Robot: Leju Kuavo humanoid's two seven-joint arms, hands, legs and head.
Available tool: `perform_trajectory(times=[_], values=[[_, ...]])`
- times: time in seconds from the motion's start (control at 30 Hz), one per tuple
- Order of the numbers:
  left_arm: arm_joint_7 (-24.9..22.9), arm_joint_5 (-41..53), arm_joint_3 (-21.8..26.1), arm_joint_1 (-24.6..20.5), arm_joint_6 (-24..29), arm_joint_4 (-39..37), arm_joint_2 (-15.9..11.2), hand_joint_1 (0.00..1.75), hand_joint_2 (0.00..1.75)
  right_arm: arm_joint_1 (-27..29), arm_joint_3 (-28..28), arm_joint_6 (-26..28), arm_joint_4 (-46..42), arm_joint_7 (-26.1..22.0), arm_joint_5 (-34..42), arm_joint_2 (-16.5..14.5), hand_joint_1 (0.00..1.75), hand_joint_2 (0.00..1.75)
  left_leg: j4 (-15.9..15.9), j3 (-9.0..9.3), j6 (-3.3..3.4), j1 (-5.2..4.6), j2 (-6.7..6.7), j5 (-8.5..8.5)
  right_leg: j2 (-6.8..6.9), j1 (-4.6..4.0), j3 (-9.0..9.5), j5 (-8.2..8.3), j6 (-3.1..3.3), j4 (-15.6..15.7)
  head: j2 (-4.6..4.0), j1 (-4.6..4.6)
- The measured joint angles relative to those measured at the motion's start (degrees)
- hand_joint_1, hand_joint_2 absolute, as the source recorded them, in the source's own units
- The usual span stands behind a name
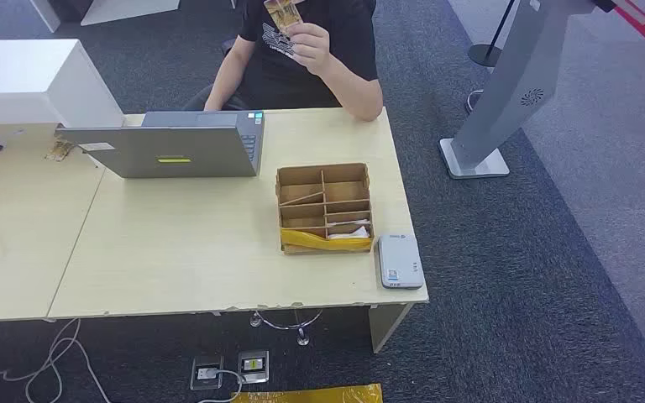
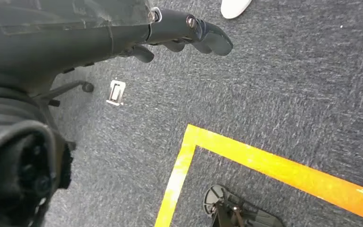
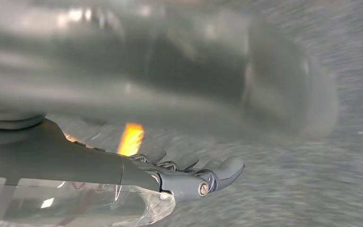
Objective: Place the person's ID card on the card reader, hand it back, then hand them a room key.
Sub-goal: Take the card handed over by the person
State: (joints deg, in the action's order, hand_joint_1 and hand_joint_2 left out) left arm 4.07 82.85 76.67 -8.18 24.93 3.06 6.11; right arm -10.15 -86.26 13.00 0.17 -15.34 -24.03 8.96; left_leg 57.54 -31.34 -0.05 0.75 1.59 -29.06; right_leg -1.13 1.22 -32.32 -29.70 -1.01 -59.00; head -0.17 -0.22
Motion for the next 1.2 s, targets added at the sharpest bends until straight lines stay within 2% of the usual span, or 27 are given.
perform_trajectory(times=[0.13,0.3,0.43,0.5,0.57,0.67,0.73,0.8,0.83,0.93,1.0,1.07,1.13,1.2], values=[[0.12,-0.38,0.0,0.0,-0.26,0.0,0.03,0.0,0.0,0.2,0.7,-0.41,-0.02,-2.6,-1.13,-1.87,0.0,0.0,0.0,0.0,0.0,0.01,-0.02,0.0,-0.01,-0.01,0.0,0.0,0.01,0.0,0.0,-0.01],[0.3,0.6,0.0,0.02,-1.1,0.0,0.01,0.0,0.0,0.3,1.02,-9.12,-0.13,-7.0,-0.1,-2.62,0.0,0.0,0.0,0.01,0.0,-0.01,-0.03,0.0,-0.02,0.01,0.01,0.0,0.0,0.01,0.0,0.01],[0.88,0.61,0.0,0.03,-1.31,0.01,-0.04,0.0,0.0,0.37,1.02,-11.69,-0.49,-8.22,0.46,-2.59,0.0,0.0,0.01,0.01,0.0,-0.03,-0.03,0.0,-0.02,0.03,0.02,0.0,0.0,0.02,0.0,0.01],[1.26,-0.14,0.0,0.03,-1.22,0.03,-0.09,0.0,0.0,0.44,0.93,-14.9,-0.85,-10.65,3.41,-2.58,0.0,0.0,0.01,0.01,0.0,-0.03,-0.03,-0.01,-0.02,0.03,0.01,0.0,0.0,0.02,0.0,0.0],[1.7,-1.39,0.01,0.03,-1.07,0.04,-0.15,0.0,0.0,0.45,0.65,-21.47,-1.52,-14.54,10.07,-2.5,0.0,0.0,0.01,0.01,0.01,-0.03,-0.03,-0.01,-0.02,0.03,0.0,0.0,0.0,0.02,0.0,0.0],[1.94,-2.47,0.02,0.06,-0.97,0.07,-0.19,0.0,0.0,0.42,0.16,-35.6,-3.08,-18.3,23.25,-1.72,0.0,0.0,0.01,0.0,0.02,-0.03,-0.03,-0.02,-0.01,0.03,0.01,0.0,0.0,0.02,0.0,0.0],[1.91,-2.72,0.02,0.09,-1.01,0.07,-0.19,0.0,0.0,0.07,-0.21,-45.37,-4.19,-18.19,31.36,-0.83,0.0,0.0,0.01,-0.02,0.02,-0.04,-0.04,-0.02,-0.05,0.04,0.01,0.0,0.0,0.01,0.0,0.0],[1.87,-2.8,0.01,0.09,-1.08,0.09,-0.19,0.0,0.0,-1.19,-0.51,-51.4,-5.83,-15.08,38.23,0.04,0.0,0.0,0.01,0.01,0.02,-0.06,-0.13,-0.02,-0.18,0.06,0.01,0.02,-0.02,0.01,0.0,-0.01],[1.86,-2.8,0.01,0.08,-1.14,0.1,-0.19,0.0,0.0,-2.07,-0.57,-52.04,-7.29,-11.91,41.77,0.3,0.0,0.0,0.01,0.05,0.02,-0.07,-0.19,-0.02,-0.25,0.07,0.02,0.03,-0.03,0.02,0.0,0.0],[1.85,-2.81,0.0,0.0,-1.35,0.19,-0.17,0.0,0.0,-3.69,-0.02,-49.1,-15.29,-1.86,54.9,-0.71,0.0,0.0,0.02,0.18,0.05,-0.08,-0.17,-0.04,-0.22,0.08,0.12,0.03,-0.04,0.03,0.0,0.03],[1.85,-2.78,0.01,0.02,-1.49,0.23,-0.16,0.0,0.0,-3.34,1.51,-47.0,-21.93,-0.09,64.65,-2.18,0.0,0.0,0.03,0.19,0.06,-0.1,-0.06,-0.04,-0.12,0.09,0.15,0.01,-0.03,0.04,0.0,0.0],[1.85,-2.62,0.02,0.05,-1.65,0.29,-0.17,0.0,0.0,-1.3,4.94,-42.19,-29.33,-2.07,76.31,-2.88,0.0,0.0,0.05,0.21,0.1,-0.15,0.01,-0.07,-0.06,0.15,0.17,-0.06,-0.09,0.05,0.0,-0.02],[1.85,-2.43,0.01,0.06,-1.86,0.43,-0.17,0.0,0.0,2.97,11.16,-34.73,-38.86,-7.09,88.58,-2.19,0.0,0.0,0.03,0.18,0.18,-0.29,0.13,-0.13,0.05,0.29,0.25,-0.18,-0.22,0.0,0.0,-0.02],[1.89,-2.34,0.0,0.16,-2.02,0.52,-0.17,0.0,0.0,7.36,18.39,-29.74,-48.42,-11.89,95.35,-0.77,0.0,0.0,-0.01,0.16,0.14,-0.37,-0.12,-0.28,-0.27,0.36,0.28,-0.23,-0.25,-0.08,0.0,-0.01]])
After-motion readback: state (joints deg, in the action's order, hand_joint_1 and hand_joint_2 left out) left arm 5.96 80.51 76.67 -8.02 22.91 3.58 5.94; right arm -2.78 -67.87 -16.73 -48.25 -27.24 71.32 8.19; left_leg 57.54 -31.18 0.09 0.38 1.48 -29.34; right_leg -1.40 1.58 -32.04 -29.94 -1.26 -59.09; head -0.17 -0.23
